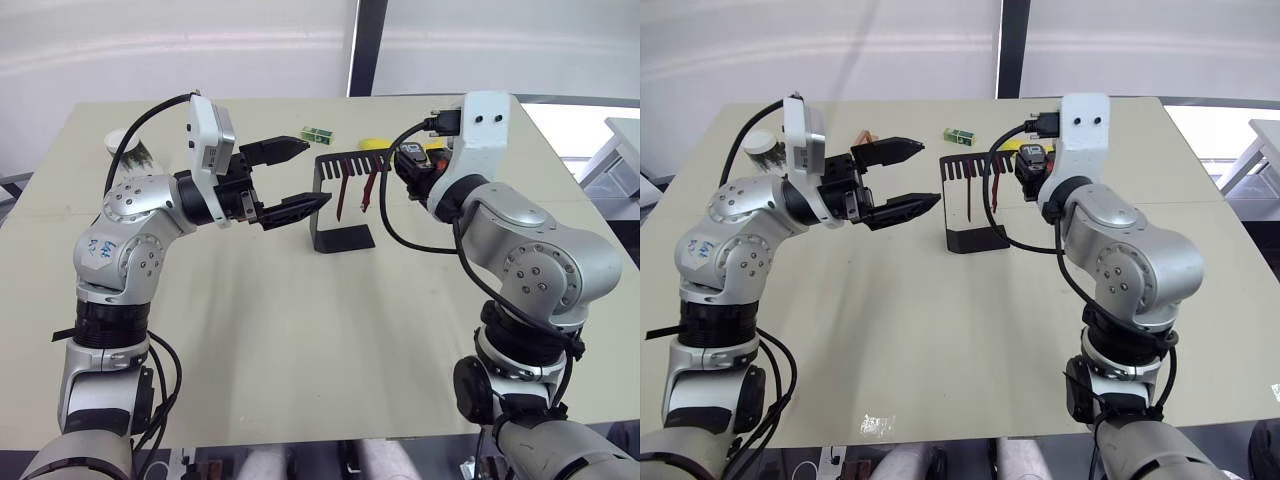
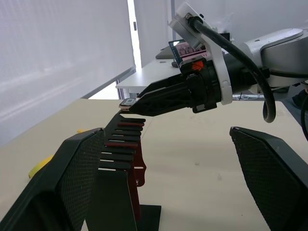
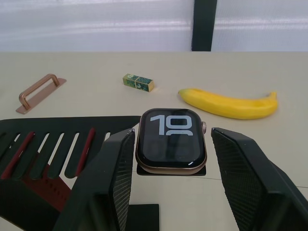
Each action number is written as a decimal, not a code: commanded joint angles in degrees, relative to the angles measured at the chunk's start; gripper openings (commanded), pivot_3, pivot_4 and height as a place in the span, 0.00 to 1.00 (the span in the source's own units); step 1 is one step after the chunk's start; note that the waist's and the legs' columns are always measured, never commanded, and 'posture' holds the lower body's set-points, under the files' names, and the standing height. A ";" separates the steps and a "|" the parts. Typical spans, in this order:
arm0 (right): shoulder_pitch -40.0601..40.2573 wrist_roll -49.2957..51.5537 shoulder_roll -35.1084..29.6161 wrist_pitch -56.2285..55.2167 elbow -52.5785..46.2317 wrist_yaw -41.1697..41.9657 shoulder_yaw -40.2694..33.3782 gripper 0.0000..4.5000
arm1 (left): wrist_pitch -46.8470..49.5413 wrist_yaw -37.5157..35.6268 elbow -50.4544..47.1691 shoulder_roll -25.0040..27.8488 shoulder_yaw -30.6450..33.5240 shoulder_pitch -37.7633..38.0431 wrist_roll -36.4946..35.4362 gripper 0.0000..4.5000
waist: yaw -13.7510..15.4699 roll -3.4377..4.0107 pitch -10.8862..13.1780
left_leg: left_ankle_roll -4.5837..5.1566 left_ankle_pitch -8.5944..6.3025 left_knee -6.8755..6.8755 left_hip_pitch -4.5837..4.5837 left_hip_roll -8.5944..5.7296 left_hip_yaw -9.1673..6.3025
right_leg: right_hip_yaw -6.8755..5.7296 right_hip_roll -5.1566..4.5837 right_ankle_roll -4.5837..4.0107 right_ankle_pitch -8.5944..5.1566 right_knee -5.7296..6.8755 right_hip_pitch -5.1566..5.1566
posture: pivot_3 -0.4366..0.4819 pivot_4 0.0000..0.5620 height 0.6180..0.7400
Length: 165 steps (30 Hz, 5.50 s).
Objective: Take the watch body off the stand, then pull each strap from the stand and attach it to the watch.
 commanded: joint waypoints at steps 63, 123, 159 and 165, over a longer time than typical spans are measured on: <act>54.45 -3.68 -10.80 -36.84 -4.04 25.17 -7.76 0.35 | -9.23 -13.31 -4.35 -1.11 -10.27 11.54 5.12 1.00 | 2.00 0.03 -0.05 | 0.00 0.03 0.03 0.12 -0.04 0.11 | 0.24 0.01 0.00 0.00 -0.13 0.14 | 0.48 0.27 1.00; 76.84 4.90 -28.51 -57.04 9.64 53.09 -40.60 0.99 | -8.62 5.14 4.80 6.18 12.82 29.82 9.40 1.00 | 4.83 -0.02 -0.02 | 0.26 -0.11 -0.49 1.09 0.02 0.18 | 0.37 0.04 0.11 0.04 -0.87 1.26 | 0.48 0.27 1.00; 49.36 22.41 -29.46 -37.77 -18.34 37.10 -5.36 0.99 | -7.52 25.36 11.48 -19.80 -8.40 8.69 21.57 1.00 | 4.97 -0.09 0.00 | 0.21 -0.09 -0.11 0.91 0.02 0.11 | 0.26 0.05 0.21 0.11 -0.82 1.20 | 0.48 0.27 1.00; 47.52 22.08 -28.02 -38.28 -16.75 34.87 -4.54 0.99 | -11.75 27.26 16.31 -20.61 -8.98 6.18 25.55 1.00 | 4.91 -0.09 0.00 | 0.20 -0.09 -0.10 0.91 0.02 0.12 | 0.26 0.05 0.21 0.11 -0.81 1.20 | 0.48 0.27 1.00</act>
